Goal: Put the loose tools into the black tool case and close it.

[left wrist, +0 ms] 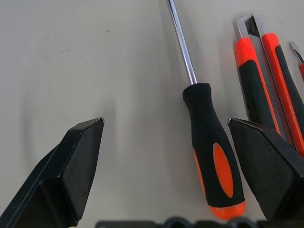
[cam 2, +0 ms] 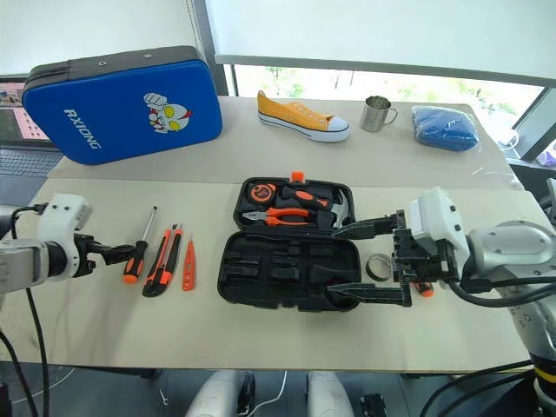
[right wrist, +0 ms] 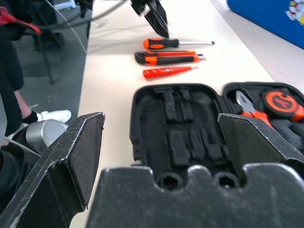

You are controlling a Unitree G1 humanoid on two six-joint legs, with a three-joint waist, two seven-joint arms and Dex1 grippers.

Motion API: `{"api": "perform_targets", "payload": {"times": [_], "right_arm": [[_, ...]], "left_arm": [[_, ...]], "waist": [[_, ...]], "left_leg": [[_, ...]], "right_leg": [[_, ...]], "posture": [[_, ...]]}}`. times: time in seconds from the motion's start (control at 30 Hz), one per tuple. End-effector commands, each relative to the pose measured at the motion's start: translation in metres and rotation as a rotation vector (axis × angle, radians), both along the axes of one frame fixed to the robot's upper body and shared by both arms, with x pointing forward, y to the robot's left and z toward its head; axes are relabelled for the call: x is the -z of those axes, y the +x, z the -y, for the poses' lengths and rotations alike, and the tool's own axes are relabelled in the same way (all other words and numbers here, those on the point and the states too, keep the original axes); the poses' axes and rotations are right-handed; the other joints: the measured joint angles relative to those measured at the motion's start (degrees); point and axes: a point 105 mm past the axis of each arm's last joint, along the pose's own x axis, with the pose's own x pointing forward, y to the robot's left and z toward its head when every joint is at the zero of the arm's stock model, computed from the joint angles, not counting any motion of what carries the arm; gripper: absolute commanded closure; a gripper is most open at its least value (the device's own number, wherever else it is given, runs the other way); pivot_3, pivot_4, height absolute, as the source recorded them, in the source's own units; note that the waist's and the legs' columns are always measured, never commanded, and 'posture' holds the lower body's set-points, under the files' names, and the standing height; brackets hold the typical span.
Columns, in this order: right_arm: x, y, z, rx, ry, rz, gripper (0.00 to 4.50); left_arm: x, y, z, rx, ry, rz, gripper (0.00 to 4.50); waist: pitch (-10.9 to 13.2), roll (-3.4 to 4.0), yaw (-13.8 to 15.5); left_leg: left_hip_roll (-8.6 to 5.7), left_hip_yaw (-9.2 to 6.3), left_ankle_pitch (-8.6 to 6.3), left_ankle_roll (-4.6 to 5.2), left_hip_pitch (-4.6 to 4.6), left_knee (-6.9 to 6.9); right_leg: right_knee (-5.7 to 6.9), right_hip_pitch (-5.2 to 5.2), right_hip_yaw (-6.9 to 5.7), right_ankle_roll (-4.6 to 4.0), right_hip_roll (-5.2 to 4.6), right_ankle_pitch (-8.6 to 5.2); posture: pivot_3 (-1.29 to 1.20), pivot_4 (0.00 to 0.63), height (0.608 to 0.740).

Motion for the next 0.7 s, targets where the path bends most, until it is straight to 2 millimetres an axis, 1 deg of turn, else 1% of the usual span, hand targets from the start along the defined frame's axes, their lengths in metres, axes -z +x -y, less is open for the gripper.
{"api": "perform_targets", "payload": {"times": [0.03,0.1,0.17,0.2,0.3,0.33,0.37,0.43,0.47,0.5,0.63,0.7], "right_arm": [[-0.003,-0.004,-0.003,-0.004,-0.002,0.030,0.05],[-0.003,-0.004,-0.005,0.001,0.008,0.025,0.05],[-0.003,-0.005,-0.007,0.003,0.013,0.025,0.00],[-0.003,-0.005,-0.008,0.003,0.015,0.025,0.00],[-0.004,-0.005,-0.010,0.006,0.025,0.025,0.00],[-0.004,-0.004,-0.011,0.008,0.028,0.026,0.00],[-0.005,-0.003,-0.011,0.012,0.032,0.027,0.00],[-0.007,-0.001,-0.009,0.026,0.038,0.032,0.00],[-0.008,0.000,-0.009,0.032,0.038,0.033,0.00],[-0.008,0.000,-0.008,0.038,0.037,0.035,0.00],[-0.008,0.001,-0.003,0.067,0.035,0.037,0.00],[-0.010,0.001,0.000,0.087,0.037,0.035,0.00]], "left_arm": [[-0.002,0.002,0.005,0.011,0.004,0.005,0.00],[0.005,0.001,0.015,0.037,-0.025,-0.025,0.00],[0.014,-0.002,0.021,0.048,-0.046,-0.061,0.52],[0.017,-0.004,0.021,0.048,-0.048,-0.074,0.65],[0.023,-0.006,0.018,0.027,-0.044,-0.099,1.72],[0.025,-0.006,0.017,0.019,-0.040,-0.101,1.98],[0.025,-0.006,0.013,-0.003,-0.041,-0.102,2.43],[0.026,-0.003,0.004,-0.064,-0.054,-0.099,3.01],[0.026,-0.002,0.000,-0.088,-0.059,-0.096,3.39],[0.026,-0.001,-0.003,-0.106,-0.061,-0.093,3.62],[0.026,0.002,-0.016,-0.182,-0.055,-0.073,3.62],[0.020,0.006,-0.022,-0.200,-0.053,-0.038,3.62]], "waist": [[0.00,0.00,0.02],[0.00,0.00,0.04],[0.00,0.00,0.04],[0.00,0.00,0.05],[0.00,0.00,0.04],[-0.01,0.01,0.08],[-0.01,0.01,0.09],[-0.02,0.04,0.09],[-0.03,0.05,0.12],[-0.03,0.05,0.12],[-0.06,0.09,0.07],[-0.06,0.10,0.06]], "left_leg": [[-0.01,0.00,0.00,0.00,-0.01,0.00],[-0.01,-0.01,0.00,0.00,0.00,0.01],[-0.01,-0.02,0.00,0.00,-0.01,0.02],[-0.01,-0.03,0.00,0.00,0.00,0.02],[-0.02,-0.03,0.00,0.00,0.02,0.02],[-0.02,-0.03,0.00,0.00,0.05,0.02],[-0.03,-0.03,0.00,0.00,0.05,0.02],[-0.03,-0.03,0.00,0.01,0.05,0.02],[-0.04,-0.03,0.01,0.01,0.07,0.02],[-0.04,-0.04,0.01,0.01,0.10,0.02],[-0.03,-0.05,0.02,0.01,0.19,0.02],[-0.03,-0.05,0.02,0.00,0.24,0.02]], "right_leg": [[0.00,0.00,0.00,0.00,-0.01,0.00],[0.00,0.00,0.00,0.00,-0.01,0.00],[0.01,0.01,-0.01,0.00,-0.01,0.00],[0.02,0.01,-0.01,0.00,0.00,0.00],[0.02,0.03,-0.01,0.00,-0.01,0.00],[0.02,0.06,-0.01,0.00,-0.01,0.00],[0.02,0.07,-0.01,0.00,-0.02,0.00],[0.02,0.07,-0.01,0.00,-0.02,0.00],[0.02,0.08,-0.01,0.00,-0.02,0.00],[0.03,0.11,-0.02,0.00,-0.01,0.00],[0.04,0.18,-0.02,0.00,0.01,0.00],[0.06,0.20,-0.01,0.00,0.02,0.00]], "posture": [[0.00,0.150,0.740],[0.00,0.150,0.740],[0.00,0.150,0.740],[0.00,0.150,0.740],[0.00,0.150,0.740],[0.00,0.150,0.740],[0.00,0.150,0.740],[0.00,0.150,0.740],[0.00,0.150,0.740],[0.00,0.150,0.740],[0.00,0.150,0.740],[0.00,0.150,0.740]]}}
